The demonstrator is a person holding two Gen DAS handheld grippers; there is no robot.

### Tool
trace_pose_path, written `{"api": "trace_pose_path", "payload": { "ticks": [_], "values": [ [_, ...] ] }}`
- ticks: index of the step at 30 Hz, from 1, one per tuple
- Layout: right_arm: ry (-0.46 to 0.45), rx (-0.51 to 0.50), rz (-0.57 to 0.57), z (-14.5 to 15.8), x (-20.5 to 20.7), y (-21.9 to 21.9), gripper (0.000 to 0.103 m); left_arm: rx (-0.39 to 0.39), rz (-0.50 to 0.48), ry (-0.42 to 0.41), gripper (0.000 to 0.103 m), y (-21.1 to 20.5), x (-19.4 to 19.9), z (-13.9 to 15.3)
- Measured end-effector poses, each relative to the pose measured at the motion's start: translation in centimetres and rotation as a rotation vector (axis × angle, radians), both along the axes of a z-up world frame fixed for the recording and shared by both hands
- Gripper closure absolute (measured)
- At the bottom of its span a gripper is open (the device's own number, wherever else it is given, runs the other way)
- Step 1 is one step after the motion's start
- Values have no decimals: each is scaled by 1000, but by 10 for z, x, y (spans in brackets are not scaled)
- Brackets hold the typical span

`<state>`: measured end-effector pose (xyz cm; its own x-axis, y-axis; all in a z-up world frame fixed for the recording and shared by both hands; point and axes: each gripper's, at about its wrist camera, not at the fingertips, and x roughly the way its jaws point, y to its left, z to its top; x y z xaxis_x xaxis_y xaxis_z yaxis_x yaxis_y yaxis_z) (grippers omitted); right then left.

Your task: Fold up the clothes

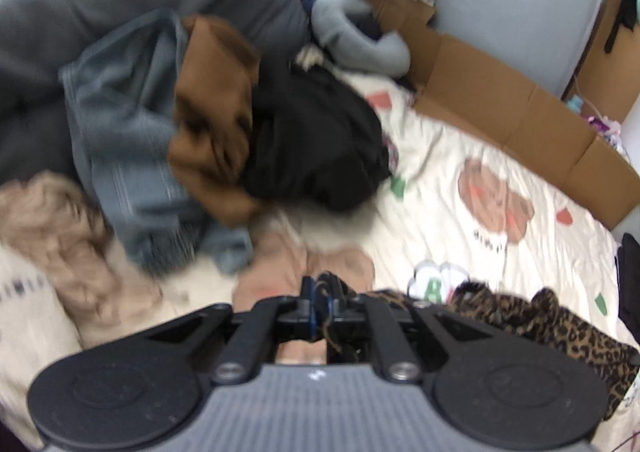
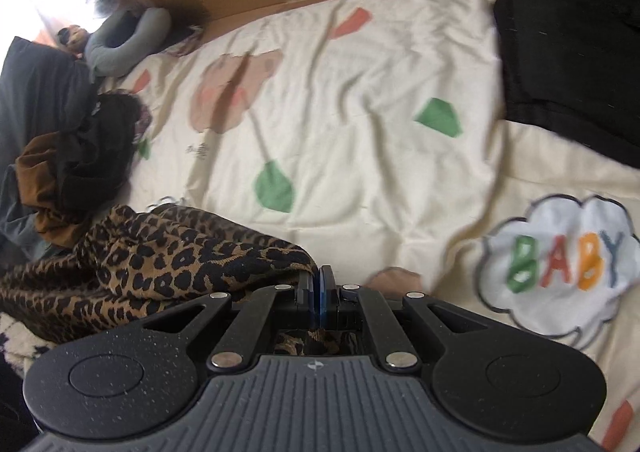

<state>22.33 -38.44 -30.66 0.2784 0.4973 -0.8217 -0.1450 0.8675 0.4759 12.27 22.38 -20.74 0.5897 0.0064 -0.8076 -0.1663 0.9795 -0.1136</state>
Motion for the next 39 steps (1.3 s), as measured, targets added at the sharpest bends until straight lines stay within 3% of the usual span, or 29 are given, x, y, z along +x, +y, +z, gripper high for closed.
{"api": "trace_pose_path", "payload": {
  "ticks": [10, 14, 18, 20, 25, 27, 28, 32, 35, 39],
  "values": [
    [81, -125, -51, -23, -24, -35, 103, -96, 73, 166, 98, -1, -39, -68],
    [120, -184, -50, -32, -35, -40, 103, -118, 99, 275, 97, 4, -57, -91],
    [119, -195, -82, -24, -38, -52, 102, -122, 103, 290, 86, 9, -69, -89],
    [95, -181, -35, -19, -35, -38, 101, -99, 111, 292, 86, 12, -72, -84],
    [40, -139, 106, -7, -24, 4, 86, -90, 132, 287, 88, 21, -66, -70],
    [18, -122, 163, -2, -20, 20, 64, -72, 115, 260, 87, 22, -63, -58],
    [7, -113, 191, 0, -18, 29, 61, -66, 109, 249, 86, 22, -61, -53],
    [-62, -94, 323, 5, -11, 68, 57, -92, 85, 228, 86, 20, -58, -53],
    [-114, -106, 421, 3, -5, 96, 46, -106, 73, 224, 86, 16, -56, -63],
    [-151, -114, 527, -1, 1, 125, 46, -133, 77, 222, 85, 13, -50, -79]
  ]
}}
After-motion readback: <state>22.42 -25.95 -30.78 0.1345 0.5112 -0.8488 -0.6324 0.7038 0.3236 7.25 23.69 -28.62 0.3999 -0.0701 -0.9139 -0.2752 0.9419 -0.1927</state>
